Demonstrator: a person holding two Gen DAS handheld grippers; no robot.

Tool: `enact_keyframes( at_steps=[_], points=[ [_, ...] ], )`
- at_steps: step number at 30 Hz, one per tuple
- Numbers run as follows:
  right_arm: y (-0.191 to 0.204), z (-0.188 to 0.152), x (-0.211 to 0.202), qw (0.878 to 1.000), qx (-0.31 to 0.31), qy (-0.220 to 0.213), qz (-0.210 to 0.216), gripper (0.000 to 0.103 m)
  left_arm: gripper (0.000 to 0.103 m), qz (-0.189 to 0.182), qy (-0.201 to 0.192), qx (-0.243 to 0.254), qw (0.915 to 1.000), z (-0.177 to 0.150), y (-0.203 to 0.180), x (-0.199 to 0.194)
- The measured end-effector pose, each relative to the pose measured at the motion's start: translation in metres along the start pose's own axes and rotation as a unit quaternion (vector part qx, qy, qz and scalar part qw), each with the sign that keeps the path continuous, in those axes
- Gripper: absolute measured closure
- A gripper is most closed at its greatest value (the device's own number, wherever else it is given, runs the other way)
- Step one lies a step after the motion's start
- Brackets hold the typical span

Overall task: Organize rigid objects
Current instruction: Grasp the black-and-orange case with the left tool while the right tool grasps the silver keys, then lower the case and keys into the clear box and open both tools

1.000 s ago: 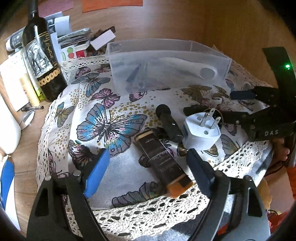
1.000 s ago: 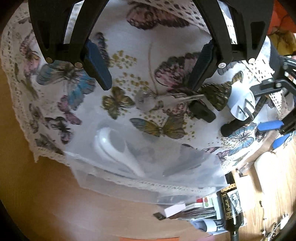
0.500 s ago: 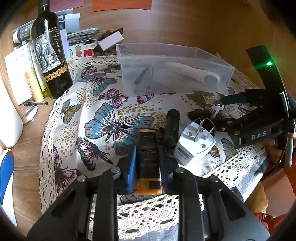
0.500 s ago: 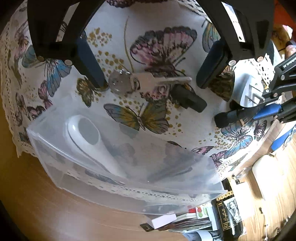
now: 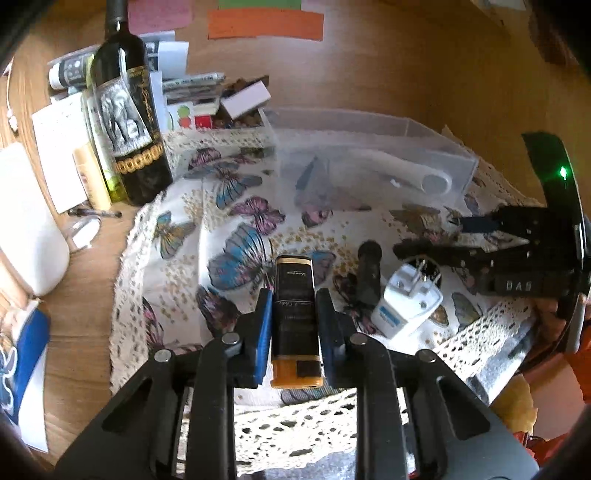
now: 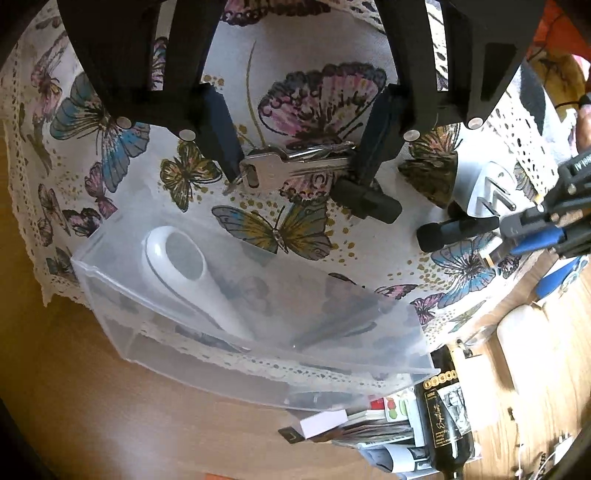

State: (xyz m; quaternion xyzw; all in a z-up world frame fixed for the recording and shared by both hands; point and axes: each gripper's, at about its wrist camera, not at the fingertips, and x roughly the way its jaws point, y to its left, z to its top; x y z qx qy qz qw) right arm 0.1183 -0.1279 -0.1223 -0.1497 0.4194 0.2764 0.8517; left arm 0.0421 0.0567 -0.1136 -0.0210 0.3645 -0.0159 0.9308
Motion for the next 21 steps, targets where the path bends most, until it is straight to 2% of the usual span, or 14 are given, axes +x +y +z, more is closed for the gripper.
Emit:
enact_keyframes(
  at_steps=[6,10,21],
  points=[
    [-0.008,0.002,-0.016,1.0,0.015,-0.026,-0.004,0.045,0.08,0.006,-0.035,0.001,0.9994,0.024,0.001,-0.013],
    [-0.019,0.008,-0.038,0.998,0.028,-0.063,-0.011,0.045,0.08,0.01,-0.06,0.004,0.9982,0.045,0.0,-0.017],
    [-0.045,0.051,-0.084,0.985,0.057,-0.16,-0.016,0.045,0.08,-0.009,-0.082,-0.005,0.9965,0.107,-0.002,-0.005]
  ],
)
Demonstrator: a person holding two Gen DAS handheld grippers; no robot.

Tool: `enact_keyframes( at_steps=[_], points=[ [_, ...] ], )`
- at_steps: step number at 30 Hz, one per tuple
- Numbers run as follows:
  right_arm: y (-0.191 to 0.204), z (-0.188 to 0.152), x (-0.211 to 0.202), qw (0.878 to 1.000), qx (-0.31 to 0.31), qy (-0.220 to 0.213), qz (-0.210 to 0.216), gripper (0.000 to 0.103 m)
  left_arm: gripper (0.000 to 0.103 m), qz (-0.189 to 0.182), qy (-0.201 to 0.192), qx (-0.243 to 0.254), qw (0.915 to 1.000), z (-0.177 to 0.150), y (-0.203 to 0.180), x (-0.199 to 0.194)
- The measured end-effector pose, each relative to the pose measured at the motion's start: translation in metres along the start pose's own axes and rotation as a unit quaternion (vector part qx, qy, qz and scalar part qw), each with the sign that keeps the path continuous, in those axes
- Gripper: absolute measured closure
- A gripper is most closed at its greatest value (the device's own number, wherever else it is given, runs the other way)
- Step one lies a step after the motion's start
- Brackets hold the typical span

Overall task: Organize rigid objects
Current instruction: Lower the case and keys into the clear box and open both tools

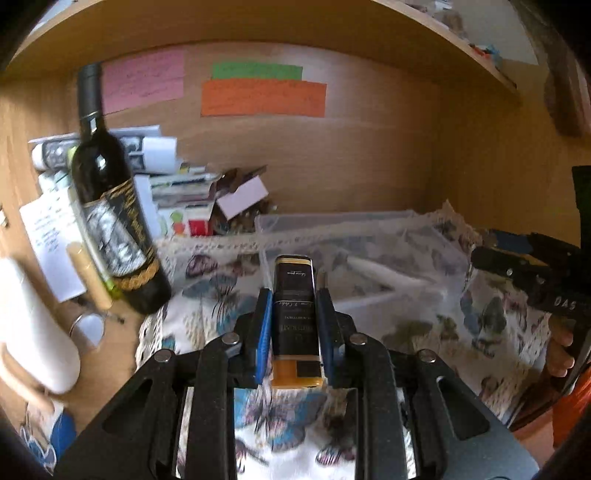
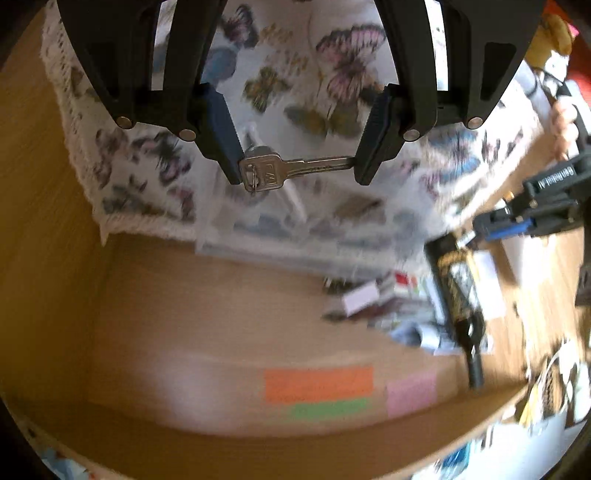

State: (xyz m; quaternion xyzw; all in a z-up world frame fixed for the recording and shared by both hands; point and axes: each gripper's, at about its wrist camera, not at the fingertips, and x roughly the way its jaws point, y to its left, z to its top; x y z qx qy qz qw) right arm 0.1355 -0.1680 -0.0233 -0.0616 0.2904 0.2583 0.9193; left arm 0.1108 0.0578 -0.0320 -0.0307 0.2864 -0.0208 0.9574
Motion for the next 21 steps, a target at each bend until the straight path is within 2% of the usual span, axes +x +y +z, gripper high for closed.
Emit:
enact_keyframes(
  at_steps=[5,10,17,21],
  points=[
    [-0.005,0.026,0.003,1.0,0.007,-0.028,-0.002,0.045,0.08,-0.01,0.005,-0.004,0.9999,0.024,-0.002,0.02],
    [-0.006,0.04,0.018,0.999,0.011,-0.029,0.01,0.045,0.08,-0.015,0.024,0.0,0.9996,0.037,-0.007,0.048],
    [0.005,0.039,0.064,0.999,-0.005,0.023,0.037,0.045,0.08,-0.019,0.066,0.005,0.9976,0.034,-0.01,0.086],
    [0.011,0.033,0.091,0.998,-0.017,0.056,0.036,0.045,0.08,-0.022,0.088,0.005,0.9959,0.029,-0.01,0.104]
  ],
)
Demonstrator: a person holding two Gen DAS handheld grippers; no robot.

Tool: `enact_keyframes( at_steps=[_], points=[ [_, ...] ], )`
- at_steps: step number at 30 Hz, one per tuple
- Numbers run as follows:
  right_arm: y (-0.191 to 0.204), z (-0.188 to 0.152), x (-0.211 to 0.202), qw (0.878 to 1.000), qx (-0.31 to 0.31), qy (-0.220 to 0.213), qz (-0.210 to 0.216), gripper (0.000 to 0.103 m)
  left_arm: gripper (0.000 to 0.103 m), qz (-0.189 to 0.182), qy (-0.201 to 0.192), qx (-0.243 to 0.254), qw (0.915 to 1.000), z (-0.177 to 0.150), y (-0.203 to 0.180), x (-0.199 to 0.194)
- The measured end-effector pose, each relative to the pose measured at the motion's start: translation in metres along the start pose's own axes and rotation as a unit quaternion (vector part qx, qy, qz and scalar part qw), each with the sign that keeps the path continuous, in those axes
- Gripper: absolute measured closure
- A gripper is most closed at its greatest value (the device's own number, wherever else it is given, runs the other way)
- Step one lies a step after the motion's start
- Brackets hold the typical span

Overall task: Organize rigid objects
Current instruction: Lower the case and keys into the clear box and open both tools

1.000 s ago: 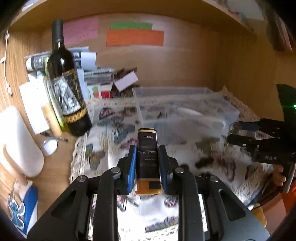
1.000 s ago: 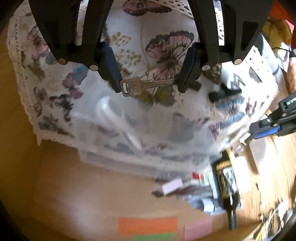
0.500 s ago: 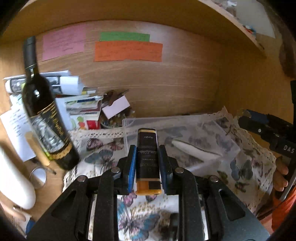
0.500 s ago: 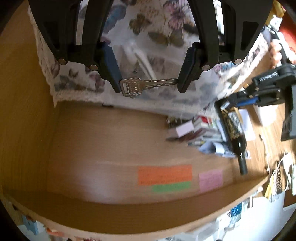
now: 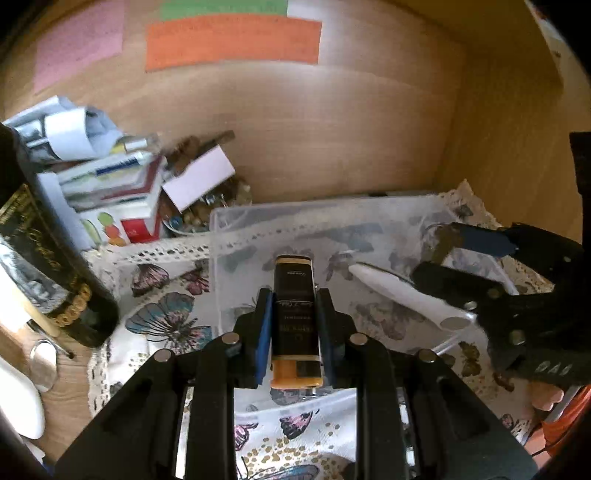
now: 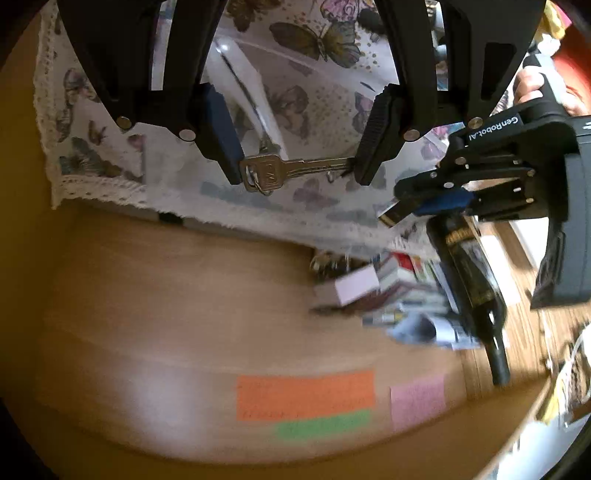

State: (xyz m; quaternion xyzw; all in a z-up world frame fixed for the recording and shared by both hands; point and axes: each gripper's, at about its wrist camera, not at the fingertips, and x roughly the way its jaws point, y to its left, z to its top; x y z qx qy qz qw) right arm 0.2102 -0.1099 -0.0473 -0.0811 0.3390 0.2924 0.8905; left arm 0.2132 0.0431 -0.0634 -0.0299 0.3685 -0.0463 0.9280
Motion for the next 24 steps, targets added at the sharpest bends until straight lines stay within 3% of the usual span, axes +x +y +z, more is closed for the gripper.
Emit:
enact_keyframes(
  at_steps=[13,15,19,24],
  points=[
    [-0.008,-0.008,0.043,0.997,0.004,0.066,-0.025,0.045,0.08,0.0,0.006,0.007,1.0,-0.002,-0.001,0.009],
    [-0.007,-0.008,0.04,0.998,0.001,0.063,-0.029,0.044,0.076,0.002,0.003,0.007,1.0,-0.002,-0.002,0.007],
    [-0.009,-0.005,0.023,0.999,0.011,0.042,-0.028,0.036,0.061,0.006,-0.015,0.007,0.9998,0.0,-0.003,-0.008],
    [-0.008,-0.001,-0.009,0.999,0.017,0.007,-0.027,0.033,0.04,0.016,-0.052,0.015,0.9984,-0.002,-0.008,-0.039]
  ],
)
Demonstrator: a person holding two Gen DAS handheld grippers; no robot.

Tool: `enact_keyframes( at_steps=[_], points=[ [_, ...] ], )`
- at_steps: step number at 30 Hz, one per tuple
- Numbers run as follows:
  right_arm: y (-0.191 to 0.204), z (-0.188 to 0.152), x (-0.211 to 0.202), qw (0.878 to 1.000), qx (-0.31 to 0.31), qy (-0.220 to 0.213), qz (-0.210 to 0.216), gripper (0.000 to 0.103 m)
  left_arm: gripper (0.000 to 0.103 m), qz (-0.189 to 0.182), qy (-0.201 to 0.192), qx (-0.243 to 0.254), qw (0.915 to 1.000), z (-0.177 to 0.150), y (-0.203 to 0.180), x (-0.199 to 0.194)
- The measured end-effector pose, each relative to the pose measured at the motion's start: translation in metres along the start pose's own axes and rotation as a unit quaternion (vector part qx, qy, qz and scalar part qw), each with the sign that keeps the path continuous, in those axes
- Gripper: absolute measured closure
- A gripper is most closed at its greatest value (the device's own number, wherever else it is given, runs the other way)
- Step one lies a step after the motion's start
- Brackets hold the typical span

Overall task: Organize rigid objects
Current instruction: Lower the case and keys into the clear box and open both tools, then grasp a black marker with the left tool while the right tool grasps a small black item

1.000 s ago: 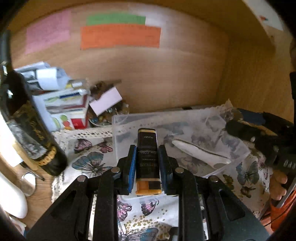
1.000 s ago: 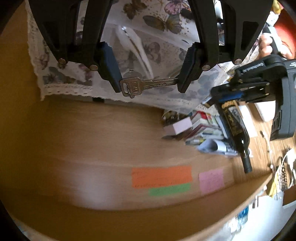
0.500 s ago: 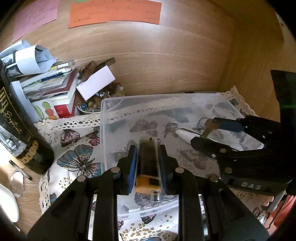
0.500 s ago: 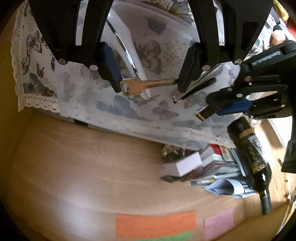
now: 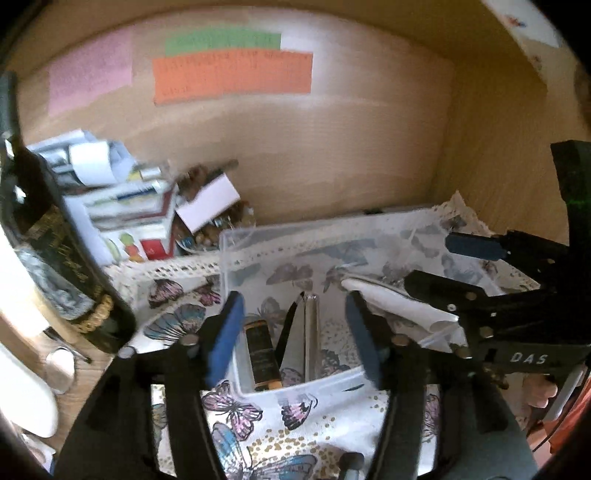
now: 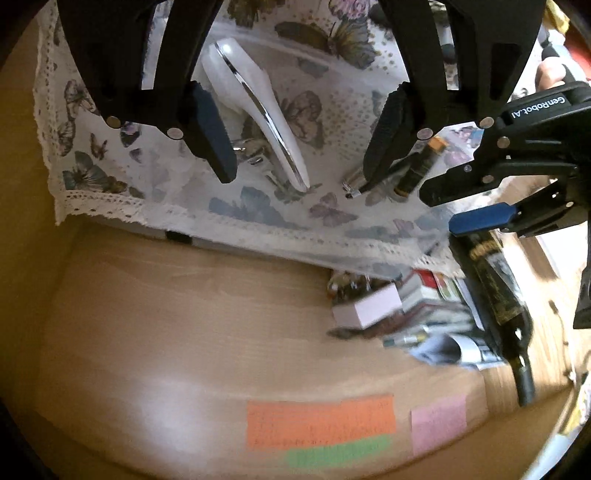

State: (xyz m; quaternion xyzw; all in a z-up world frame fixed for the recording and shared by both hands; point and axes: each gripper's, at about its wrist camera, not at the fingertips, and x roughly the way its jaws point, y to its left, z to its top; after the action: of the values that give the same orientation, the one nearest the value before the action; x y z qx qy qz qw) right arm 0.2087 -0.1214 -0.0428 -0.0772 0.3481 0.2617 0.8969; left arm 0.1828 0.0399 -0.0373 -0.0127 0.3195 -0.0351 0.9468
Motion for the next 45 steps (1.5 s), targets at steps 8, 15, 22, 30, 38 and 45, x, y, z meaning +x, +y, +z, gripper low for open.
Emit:
enact_keyframes(
  at_steps=[8,15,22,30,38,45],
  points=[
    [0.01,-0.012,-0.047,0.999,-0.007,-0.037,0.001,0.026,0.01,0.019,-0.033,0.018,0.9991,-0.021,-0.008,-0.047],
    [0.018,-0.043,-0.064,0.999,-0.005,-0.033,0.01,0.023,0.01,0.027,-0.005,0.037,0.999,-0.067,-0.016,-0.052],
    [0.024,-0.077,-0.052,1.0,-0.01,0.007,0.01,0.023,0.039,0.001,0.069,0.021,0.9974,-0.092,-0.003,-0.029],
    [0.029,-0.096,-0.022,0.998,-0.014,0.065,0.014,0.023,0.05,-0.051,0.114,0.031,0.9917,-0.111,-0.009,-0.016],
    [0.047,-0.099,0.003,0.992,-0.038,0.116,0.035,0.03,0.068,-0.08,0.131,0.021,0.9879,-0.117,-0.009,-0.013],
    [0.053,-0.099,0.008,0.991,-0.06,0.118,0.033,0.059,0.08,-0.083,0.13,0.016,0.9879,-0.118,-0.005,-0.016]
  ],
)
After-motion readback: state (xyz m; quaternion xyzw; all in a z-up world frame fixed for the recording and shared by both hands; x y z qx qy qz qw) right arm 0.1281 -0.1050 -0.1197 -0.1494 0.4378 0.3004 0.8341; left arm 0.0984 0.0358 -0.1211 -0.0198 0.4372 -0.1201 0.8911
